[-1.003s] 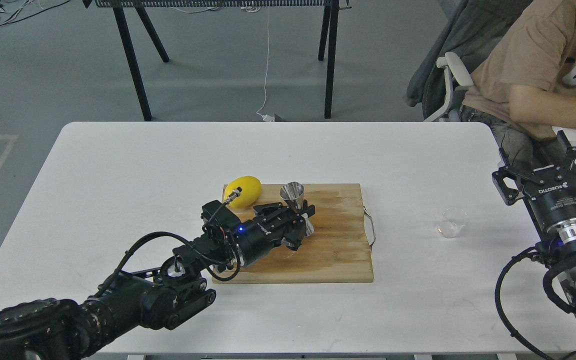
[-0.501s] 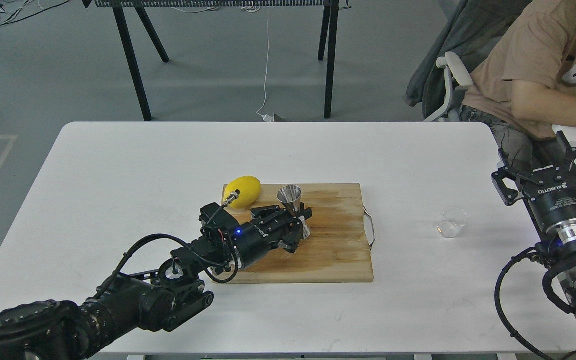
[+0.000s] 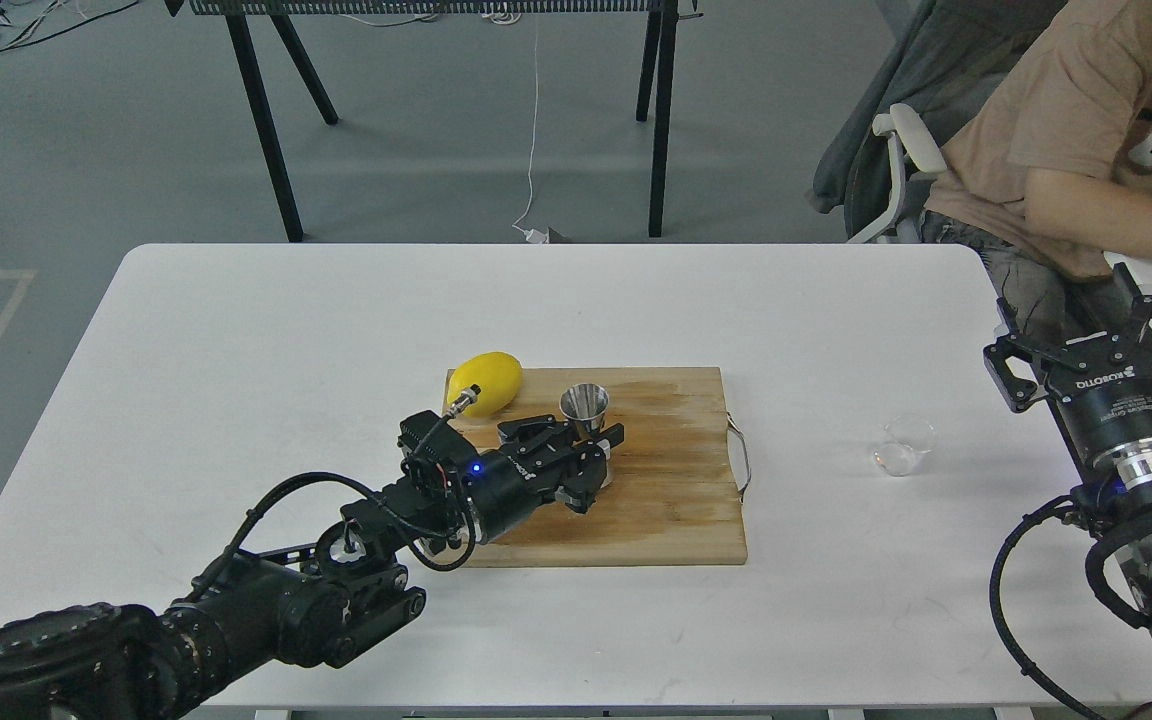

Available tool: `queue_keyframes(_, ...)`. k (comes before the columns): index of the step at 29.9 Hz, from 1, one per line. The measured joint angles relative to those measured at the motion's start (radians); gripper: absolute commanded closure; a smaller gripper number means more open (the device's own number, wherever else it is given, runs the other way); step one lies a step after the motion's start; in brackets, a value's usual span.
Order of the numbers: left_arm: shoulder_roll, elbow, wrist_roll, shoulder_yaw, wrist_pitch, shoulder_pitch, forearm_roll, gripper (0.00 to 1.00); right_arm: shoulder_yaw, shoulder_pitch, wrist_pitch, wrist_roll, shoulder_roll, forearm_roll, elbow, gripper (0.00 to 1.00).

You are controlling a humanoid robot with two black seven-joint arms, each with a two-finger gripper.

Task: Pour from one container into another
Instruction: 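Lower the jigger upright onto the board beside the lemon and open the left gripper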

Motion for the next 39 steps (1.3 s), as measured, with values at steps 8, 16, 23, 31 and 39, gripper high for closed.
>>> queue_keyframes(8,0.000,-0.001,0.000,0.000,0.000,0.007,0.001,0.15,0.000,0.000,0.000,0.000,0.000,0.000,0.000,0.01)
queue_keyframes(16,0.000,-0.009,0.000,0.000,0.000,0.041,0.001,0.08,0.000,0.000,0.000,0.000,-0.001,0.000,0.000,0.01)
queue_keyframes(23,0.000,-0.010,0.000,-0.004,0.000,0.054,0.000,0.08,0.000,0.000,0.000,0.000,0.000,0.000,0.000,0.01)
queue_keyframes(31,0.011,-0.012,0.000,-0.007,0.000,0.057,-0.004,0.08,0.000,0.000,0.000,0.001,0.000,0.001,0.000,0.01)
queue_keyframes(39,0.072,-0.014,0.000,-0.010,0.000,0.070,-0.006,0.08,0.000,0.000,0.000,0.001,0.001,0.001,0.000,0.01)
